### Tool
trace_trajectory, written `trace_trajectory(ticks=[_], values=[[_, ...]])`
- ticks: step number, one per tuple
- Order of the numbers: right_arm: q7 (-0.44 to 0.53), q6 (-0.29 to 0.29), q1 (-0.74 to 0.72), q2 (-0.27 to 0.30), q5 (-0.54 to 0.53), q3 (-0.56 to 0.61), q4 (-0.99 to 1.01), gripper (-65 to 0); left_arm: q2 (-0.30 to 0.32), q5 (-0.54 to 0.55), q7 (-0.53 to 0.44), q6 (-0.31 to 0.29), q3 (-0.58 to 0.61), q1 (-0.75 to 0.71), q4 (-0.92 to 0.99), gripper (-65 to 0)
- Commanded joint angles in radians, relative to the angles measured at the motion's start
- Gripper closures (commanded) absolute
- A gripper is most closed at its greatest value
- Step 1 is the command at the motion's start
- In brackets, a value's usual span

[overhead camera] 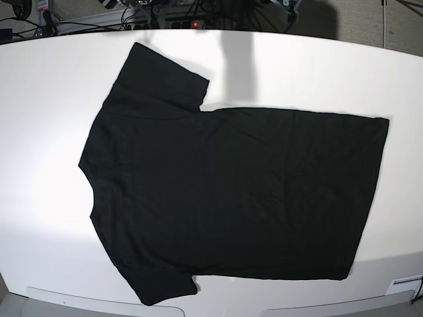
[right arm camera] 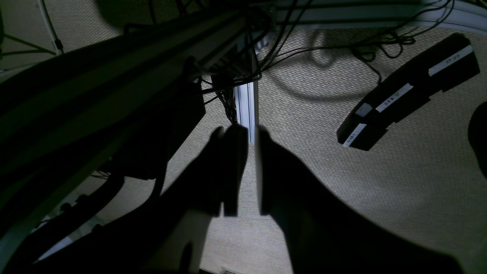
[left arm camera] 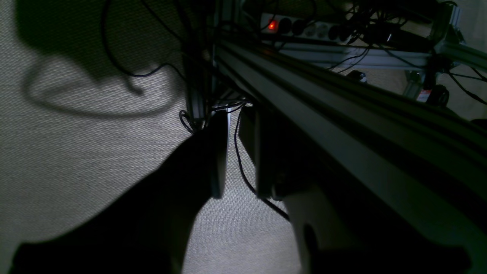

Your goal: Fold the T-shirt properly

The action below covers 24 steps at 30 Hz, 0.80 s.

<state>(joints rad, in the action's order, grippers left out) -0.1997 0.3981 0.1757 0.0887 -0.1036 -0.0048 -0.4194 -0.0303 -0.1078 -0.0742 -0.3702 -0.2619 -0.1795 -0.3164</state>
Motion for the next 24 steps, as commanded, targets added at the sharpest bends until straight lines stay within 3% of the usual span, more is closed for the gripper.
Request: trace_trajectory(ticks=[1,7,11,14,17,24], values=[[-0.002,0.012,0.004,0.007,0.000,0.001,-0.006,-9.0,0.000,0.003,0.000,-0.011,0.001,-0.006,-0.004,-13.1],[-0.001,0.006,0.008,0.027,0.001,0.001,-0.006,-9.0,0.000,0.003,0.000,-0.011,0.001,-0.006,-0.004,-13.1],[0.005,0.008,0.022,0.041,0.107,0.001,-0.010,-9.0,0.000,0.002,-0.001,-0.013,0.001,-0.024,-0.020,-12.8],[0.055,0.014,0.063,0.042,0.127,0.001,-0.043,-9.0,0.000,0.003,-0.002,-0.042,0.001,-0.062,-0.075,-12.4],[0.086,0.052,0.118,0.042,0.127,0.000,-0.113,-9.0,0.000,0.003,-0.002,-0.078,0.001,-0.123,-0.164,-12.4],[0.059,0.115,0.284,0.046,0.101,0.000,-0.353,-9.0,-0.002,0.002,0.012,-0.103,0.001,-0.299,-0.423,-12.4]])
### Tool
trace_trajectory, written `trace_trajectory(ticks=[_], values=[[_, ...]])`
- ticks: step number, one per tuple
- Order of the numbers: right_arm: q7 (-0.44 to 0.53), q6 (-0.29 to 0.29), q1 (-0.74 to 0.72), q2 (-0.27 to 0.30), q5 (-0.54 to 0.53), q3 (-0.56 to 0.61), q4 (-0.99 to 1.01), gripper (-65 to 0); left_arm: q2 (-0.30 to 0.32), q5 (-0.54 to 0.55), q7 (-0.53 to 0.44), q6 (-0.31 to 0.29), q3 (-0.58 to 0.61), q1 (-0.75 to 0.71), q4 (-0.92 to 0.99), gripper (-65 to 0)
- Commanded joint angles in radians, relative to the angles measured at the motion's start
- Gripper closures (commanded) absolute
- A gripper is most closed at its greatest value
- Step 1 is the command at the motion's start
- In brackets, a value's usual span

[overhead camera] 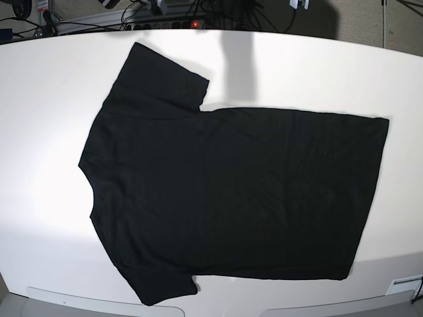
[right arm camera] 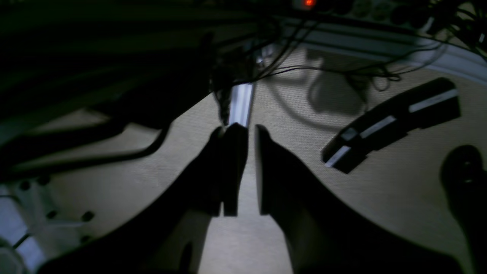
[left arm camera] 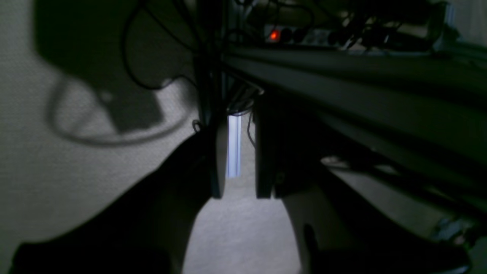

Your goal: Fold the T-shirt properly

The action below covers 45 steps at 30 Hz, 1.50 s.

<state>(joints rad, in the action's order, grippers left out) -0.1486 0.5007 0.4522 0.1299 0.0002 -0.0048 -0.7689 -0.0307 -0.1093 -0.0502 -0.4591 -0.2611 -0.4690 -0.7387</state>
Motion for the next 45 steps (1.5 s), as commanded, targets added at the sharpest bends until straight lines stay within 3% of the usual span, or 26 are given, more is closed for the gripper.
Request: trace_trajectory(ticks=[1,6,12,18,26,29,34,39,45], values=[[-0.010,0.019,0.032,0.010,-0.023,0.001,-0.040,-8.9,-0.002,0.004,0.006,-0.025,0.000,-0.035,-0.044,-12.4],[-0.080,0.045,0.164,0.050,-0.090,0.000,-0.237,-8.9,-0.002,0.004,0.080,-0.104,0.000,-0.175,-0.279,-12.4],[-0.102,0.044,0.347,0.110,-0.090,-0.002,-0.494,-8.9,-0.002,0.004,0.085,-0.182,0.000,-0.357,-0.587,-12.4],[-0.158,0.037,0.523,0.169,-0.090,-0.003,-0.787,-8.9,-0.001,0.001,0.137,-0.190,0.000,-0.500,-0.893,-12.4],[-0.312,0.031,0.651,0.249,-0.090,-0.018,-1.169,-8.9,0.013,-0.237,0.152,-0.190,0.000,-0.527,-1.180,-12.4],[-0.351,0.030,0.650,0.270,-0.089,-0.049,-1.267,-8.9,0.065,-0.269,0.153,-0.189,0.000,-0.523,-1.269,-12.4],[-0.353,0.030,0.636,0.286,-0.089,-0.126,-1.382,-8.9,0.202,-0.269,0.163,-0.189,0.000,-0.503,-1.370,-12.5],[-0.372,0.031,0.604,0.286,-0.080,-0.177,-1.452,-9.0,0.296,-0.336,0.297,-0.186,0.001,-0.343,-1.379,-20.5],[-0.488,0.031,0.556,0.286,-0.085,-0.177,-1.468,-9.0,0.391,-0.362,0.313,-0.186,0.001,-0.144,-1.332,-23.5]])
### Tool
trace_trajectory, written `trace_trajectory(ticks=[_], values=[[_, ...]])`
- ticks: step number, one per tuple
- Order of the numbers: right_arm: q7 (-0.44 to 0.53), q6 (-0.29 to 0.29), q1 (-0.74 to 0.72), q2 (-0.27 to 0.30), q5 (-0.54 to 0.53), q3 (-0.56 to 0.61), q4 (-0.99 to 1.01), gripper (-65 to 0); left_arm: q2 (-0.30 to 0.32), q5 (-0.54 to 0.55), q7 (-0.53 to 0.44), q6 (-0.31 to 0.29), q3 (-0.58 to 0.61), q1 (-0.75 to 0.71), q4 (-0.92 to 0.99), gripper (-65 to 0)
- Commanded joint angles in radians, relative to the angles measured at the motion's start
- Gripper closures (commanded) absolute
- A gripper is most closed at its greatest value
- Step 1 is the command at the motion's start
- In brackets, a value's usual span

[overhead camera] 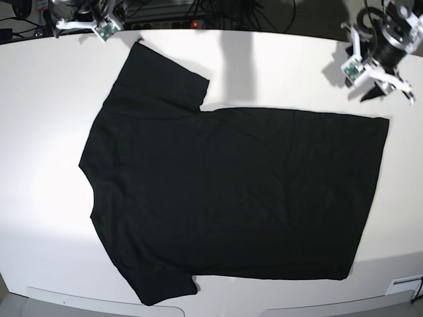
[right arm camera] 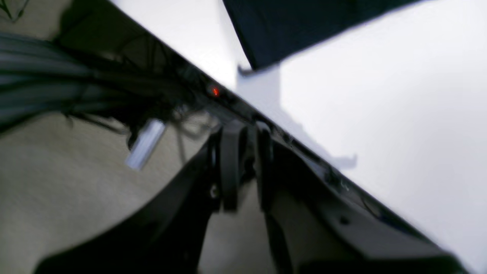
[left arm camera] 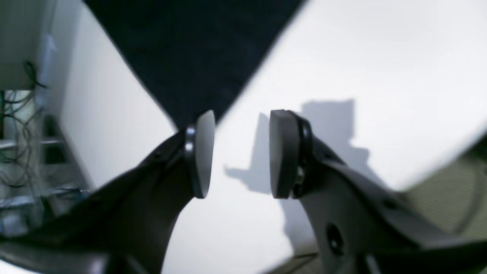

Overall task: Fold the T-shirt properly
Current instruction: 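Move both grippers down to the shirt's shoulder and hem corners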

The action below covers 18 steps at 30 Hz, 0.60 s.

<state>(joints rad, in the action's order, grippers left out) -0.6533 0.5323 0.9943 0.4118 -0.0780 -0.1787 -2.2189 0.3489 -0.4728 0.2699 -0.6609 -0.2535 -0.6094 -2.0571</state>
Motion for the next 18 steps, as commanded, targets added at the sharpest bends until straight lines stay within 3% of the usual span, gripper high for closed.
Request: trace_trajectory(ticks=[1,8,14,18], values=[[-0.004,0.000,0.014,0.003,-0.009,-0.003,-0.018,-9.0,0.032,0.001,-0.004,0.016,-0.006,0.029,0.014,-23.5],[-0.017,-0.005,0.014,0.003,-0.009,-0.003,-0.018,-9.0,0.182,0.001,-0.009,-0.014,0.084,0.219,0.290,-23.5],[0.059,-0.136,0.014,0.001,-0.008,-0.003,-0.018,-9.0,0.284,-0.002,-0.009,-0.014,0.273,0.381,0.483,-23.5],[0.060,-0.151,0.014,0.001,-0.003,-0.003,-0.018,-9.0,0.292,0.002,-0.029,-0.014,0.296,0.463,0.558,-23.5]])
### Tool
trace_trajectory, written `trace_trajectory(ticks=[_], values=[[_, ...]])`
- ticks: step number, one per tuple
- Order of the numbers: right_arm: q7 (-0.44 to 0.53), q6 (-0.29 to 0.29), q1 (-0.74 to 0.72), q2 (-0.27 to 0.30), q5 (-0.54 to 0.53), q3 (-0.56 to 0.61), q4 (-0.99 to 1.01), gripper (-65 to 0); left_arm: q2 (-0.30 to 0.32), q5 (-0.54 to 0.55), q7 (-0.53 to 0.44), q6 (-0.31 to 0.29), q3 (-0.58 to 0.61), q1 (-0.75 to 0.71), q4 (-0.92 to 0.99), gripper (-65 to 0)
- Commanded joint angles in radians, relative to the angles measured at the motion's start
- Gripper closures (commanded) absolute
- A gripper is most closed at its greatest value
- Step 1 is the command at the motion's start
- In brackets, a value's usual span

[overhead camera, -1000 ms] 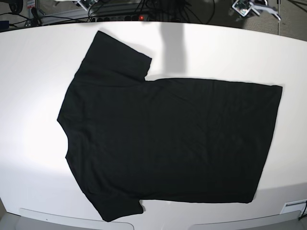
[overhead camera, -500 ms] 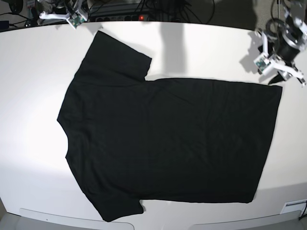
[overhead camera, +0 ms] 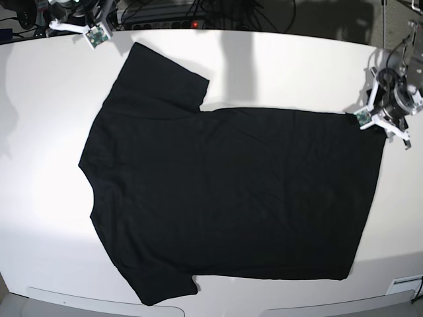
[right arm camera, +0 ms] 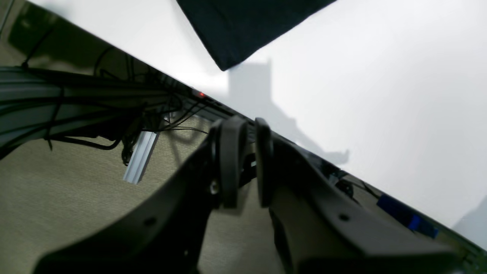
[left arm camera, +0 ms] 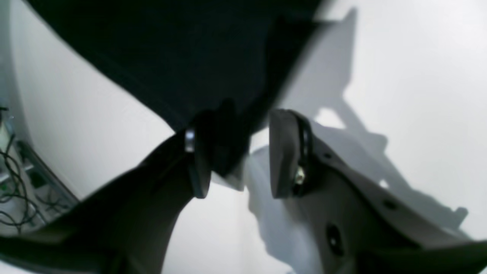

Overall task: Fold the T-shirt properly
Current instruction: 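Move both grippers down to the shirt's shoulder and hem corners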

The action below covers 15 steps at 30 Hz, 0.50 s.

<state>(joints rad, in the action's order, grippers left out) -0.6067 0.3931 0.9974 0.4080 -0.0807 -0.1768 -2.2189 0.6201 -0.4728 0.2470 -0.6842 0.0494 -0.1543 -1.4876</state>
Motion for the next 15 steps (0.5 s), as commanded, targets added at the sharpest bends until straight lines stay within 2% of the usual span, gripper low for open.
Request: trace_trajectory(ticks=[1,10,15], values=[[0.015,-0.012,0.011,0.005,0.000,-0.006,-0.018,-9.0,0.021,0.001,-0.026,0.009,-0.007,0.020,0.006,-23.5],[0.053,-0.012,-0.005,0.005,0.002,-0.006,-0.019,-9.0,0.020,0.001,-0.108,0.009,-0.002,0.088,0.134,-23.4],[0.050,-0.012,-0.045,0.005,0.001,-0.006,-0.019,-9.0,0.020,-0.014,-0.106,0.010,0.051,0.123,0.203,-23.4]])
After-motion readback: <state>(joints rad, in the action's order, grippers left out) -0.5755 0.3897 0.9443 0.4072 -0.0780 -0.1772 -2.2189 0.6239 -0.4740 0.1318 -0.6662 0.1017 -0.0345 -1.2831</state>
